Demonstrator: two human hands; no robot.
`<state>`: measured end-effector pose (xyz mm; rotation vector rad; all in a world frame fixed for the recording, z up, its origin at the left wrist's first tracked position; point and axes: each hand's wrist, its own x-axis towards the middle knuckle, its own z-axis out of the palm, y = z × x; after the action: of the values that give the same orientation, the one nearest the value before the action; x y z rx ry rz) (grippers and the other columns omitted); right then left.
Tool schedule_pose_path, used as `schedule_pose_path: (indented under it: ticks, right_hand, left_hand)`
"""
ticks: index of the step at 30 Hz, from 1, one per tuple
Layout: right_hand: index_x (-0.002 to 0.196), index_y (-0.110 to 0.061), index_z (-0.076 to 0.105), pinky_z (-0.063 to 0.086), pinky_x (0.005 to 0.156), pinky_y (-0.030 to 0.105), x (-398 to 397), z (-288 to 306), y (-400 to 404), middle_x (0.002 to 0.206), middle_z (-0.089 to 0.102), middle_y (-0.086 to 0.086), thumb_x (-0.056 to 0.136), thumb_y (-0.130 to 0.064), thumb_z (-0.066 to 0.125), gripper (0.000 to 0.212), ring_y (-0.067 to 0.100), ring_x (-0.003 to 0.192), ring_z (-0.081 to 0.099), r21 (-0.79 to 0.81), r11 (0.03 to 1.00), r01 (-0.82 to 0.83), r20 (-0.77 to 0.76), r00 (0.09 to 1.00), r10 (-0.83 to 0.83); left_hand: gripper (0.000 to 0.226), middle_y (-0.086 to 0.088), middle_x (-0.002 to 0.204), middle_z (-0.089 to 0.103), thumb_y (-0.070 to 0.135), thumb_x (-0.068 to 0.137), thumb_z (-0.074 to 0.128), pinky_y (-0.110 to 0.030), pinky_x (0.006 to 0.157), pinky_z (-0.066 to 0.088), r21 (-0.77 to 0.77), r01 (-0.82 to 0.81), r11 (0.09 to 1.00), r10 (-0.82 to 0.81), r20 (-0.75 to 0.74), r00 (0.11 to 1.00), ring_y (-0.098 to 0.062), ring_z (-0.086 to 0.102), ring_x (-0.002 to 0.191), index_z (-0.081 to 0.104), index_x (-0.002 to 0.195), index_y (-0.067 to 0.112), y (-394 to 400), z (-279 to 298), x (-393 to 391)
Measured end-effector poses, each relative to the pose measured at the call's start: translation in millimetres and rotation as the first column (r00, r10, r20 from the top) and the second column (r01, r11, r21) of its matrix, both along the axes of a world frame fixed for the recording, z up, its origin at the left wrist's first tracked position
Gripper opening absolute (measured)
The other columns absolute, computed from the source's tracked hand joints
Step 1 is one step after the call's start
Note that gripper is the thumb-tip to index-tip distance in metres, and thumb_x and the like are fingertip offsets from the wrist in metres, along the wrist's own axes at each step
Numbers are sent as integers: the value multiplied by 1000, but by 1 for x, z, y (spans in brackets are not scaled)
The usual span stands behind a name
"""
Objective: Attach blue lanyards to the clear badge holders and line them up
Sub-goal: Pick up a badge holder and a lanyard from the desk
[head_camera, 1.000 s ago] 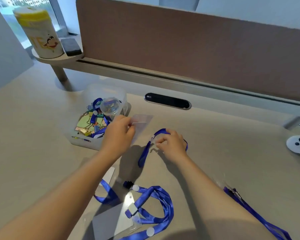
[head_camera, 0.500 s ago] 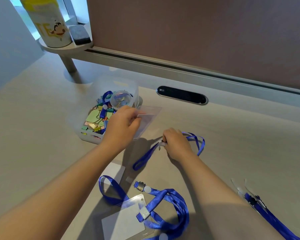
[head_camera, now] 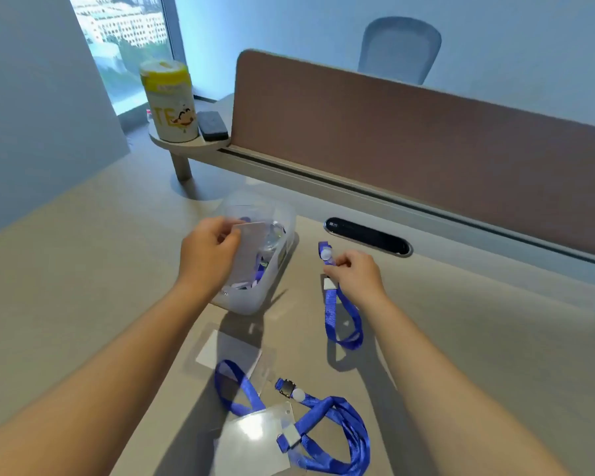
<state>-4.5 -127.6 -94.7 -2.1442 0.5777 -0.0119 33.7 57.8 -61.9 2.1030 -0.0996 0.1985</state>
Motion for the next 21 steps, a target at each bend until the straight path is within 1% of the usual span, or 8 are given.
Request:
schedule_pose_path:
  ticks: [4, 9, 11, 13, 16, 17, 20, 21]
  right_hand:
    - [59, -19, 47, 40, 66, 29, 23, 32, 31, 62, 50, -4, 83, -7, 59, 29, 12, 61, 45, 191, 981, 32, 134, 989, -59]
    - [62, -20, 48, 46, 59, 26, 72, 45, 75, 67, 55, 0, 84, -7, 61, 29, 11, 59, 51, 372, 923, 104, 188, 965, -184]
    - [64, -19, 49, 51, 60, 25, 90, 40, 90, 76, 60, 4, 85, -8, 61, 26, 15, 67, 58, 395, 910, 130, 181, 960, -215]
    - [66, -17, 51, 56, 70, 33, 105, 28, 103, 80, 62, 6, 85, -9, 62, 22, 19, 72, 62, 356, 920, 163, 143, 964, -226]
    - [57, -17, 49, 54, 77, 40, 119, 2, 115, 61, 57, 2, 83, -11, 64, 31, 18, 54, 58, 225, 961, 163, 10, 985, -170]
    - [54, -16, 46, 55, 78, 41, 121, -7, 119, 59, 55, 4, 83, -11, 65, 35, 21, 55, 58, 173, 975, 137, -52, 990, -130]
    - [54, -11, 41, 56, 82, 48, 120, -27, 128, 66, 53, 11, 82, -13, 66, 37, 31, 74, 61, 1, 1000, 2, -215, 977, -2]
    - [53, -10, 40, 56, 79, 46, 118, -30, 129, 62, 50, 9, 82, -13, 65, 38, 29, 71, 58, -40, 998, -49, -252, 967, 37]
  left_hand:
    - [26, -23, 110, 63, 12, 91, 46, -30, 70, 38, -5, -92, 996, 91, -41, 995, -24, 49, 85, 62, 110, 3, 34, 14, 9]
    - [28, -22, 112, 61, 13, 92, 45, -31, 68, 36, -11, -128, 992, 127, -57, 990, -23, 47, 86, 60, 113, 2, 75, 24, 33]
    - [27, -22, 109, 61, 15, 92, 44, -31, 64, 38, -4, -121, 993, 121, -64, 991, -23, 48, 85, 61, 112, 4, 88, 22, 48]
    - [27, -21, 107, 62, 15, 92, 45, -26, 55, 39, 0, -114, 994, 113, -77, 991, -23, 48, 85, 61, 111, 4, 97, 17, 60]
    - [26, -20, 104, 64, 12, 91, 46, -26, 59, 39, 10, -97, 995, 97, -73, 993, -22, 49, 83, 63, 109, 3, 106, 7, 74]
    - [26, -17, 101, 63, 12, 91, 46, -26, 62, 40, 17, -82, 996, 83, -69, 994, -21, 49, 83, 63, 109, 3, 107, 4, 77]
    - [27, -9, 95, 58, 12, 91, 45, -21, 55, 39, 37, -38, 999, 41, -62, 997, -19, 48, 84, 62, 111, 4, 109, -2, 80]
    - [26, -10, 95, 60, 10, 91, 46, -22, 56, 38, 46, -27, 999, 30, -51, 998, -19, 48, 83, 63, 110, 4, 109, -2, 80]
